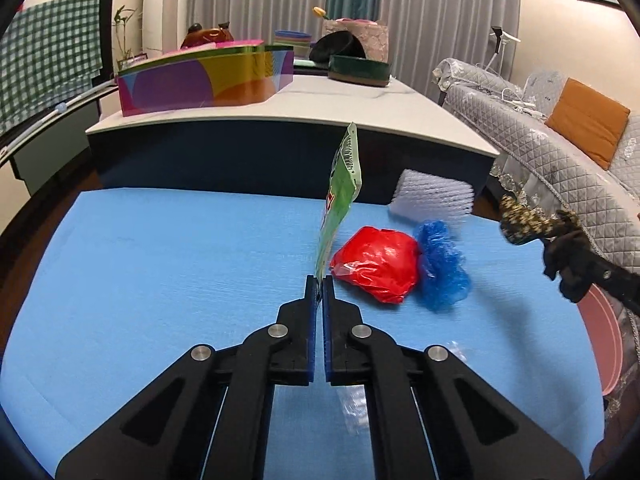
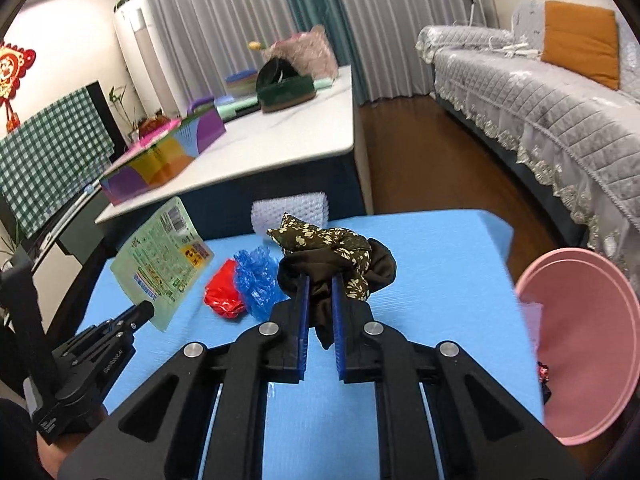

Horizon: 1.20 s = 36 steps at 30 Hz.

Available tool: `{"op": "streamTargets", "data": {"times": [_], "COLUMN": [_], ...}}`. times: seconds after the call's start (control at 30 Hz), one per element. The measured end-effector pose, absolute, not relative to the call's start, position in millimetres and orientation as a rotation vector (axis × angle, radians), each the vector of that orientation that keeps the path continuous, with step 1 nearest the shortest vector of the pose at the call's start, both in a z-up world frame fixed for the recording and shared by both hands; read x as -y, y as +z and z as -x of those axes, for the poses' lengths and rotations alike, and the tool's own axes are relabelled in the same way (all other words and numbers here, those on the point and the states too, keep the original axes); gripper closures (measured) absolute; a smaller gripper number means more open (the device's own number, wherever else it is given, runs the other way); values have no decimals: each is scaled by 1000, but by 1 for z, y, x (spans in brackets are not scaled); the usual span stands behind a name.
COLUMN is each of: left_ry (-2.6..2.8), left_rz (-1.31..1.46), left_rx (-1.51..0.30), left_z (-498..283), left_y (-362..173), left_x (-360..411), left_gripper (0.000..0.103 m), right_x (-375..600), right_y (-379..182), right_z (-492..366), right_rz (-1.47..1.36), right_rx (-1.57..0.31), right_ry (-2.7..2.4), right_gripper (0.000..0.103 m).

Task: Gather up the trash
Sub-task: 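Carry the green snack bag and dark scrunchie over the pink bin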

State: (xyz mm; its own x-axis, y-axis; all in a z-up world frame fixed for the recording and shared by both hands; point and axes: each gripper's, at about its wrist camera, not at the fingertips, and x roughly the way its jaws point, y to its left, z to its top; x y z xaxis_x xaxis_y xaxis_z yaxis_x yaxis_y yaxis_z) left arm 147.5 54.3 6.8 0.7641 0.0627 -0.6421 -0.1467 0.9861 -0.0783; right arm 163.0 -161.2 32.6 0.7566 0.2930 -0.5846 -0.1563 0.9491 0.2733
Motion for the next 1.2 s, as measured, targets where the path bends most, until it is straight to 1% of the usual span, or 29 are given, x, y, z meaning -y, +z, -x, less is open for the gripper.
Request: {"op": "streamTargets", "data": {"times": [0.5,0.87,1.2], "left_ry": [18,-61,-109], "left_rz": [79,55,35], "left_rx": [-620,-594,-584], "left_z": [-107,-87,-83], "left_y": [40,52,55], "left_x": [-24,1,20], "left_gripper": [100,100,100], "right_x": [202,229,245], "right_y": [67,71,74], "right_z": [-97,-68,-56], "right_rz": [-191,-204,-218], "right_rx": [-576,-553,-537], "right_ry": [178,133,103], "right_gripper": [92,92,92]}}
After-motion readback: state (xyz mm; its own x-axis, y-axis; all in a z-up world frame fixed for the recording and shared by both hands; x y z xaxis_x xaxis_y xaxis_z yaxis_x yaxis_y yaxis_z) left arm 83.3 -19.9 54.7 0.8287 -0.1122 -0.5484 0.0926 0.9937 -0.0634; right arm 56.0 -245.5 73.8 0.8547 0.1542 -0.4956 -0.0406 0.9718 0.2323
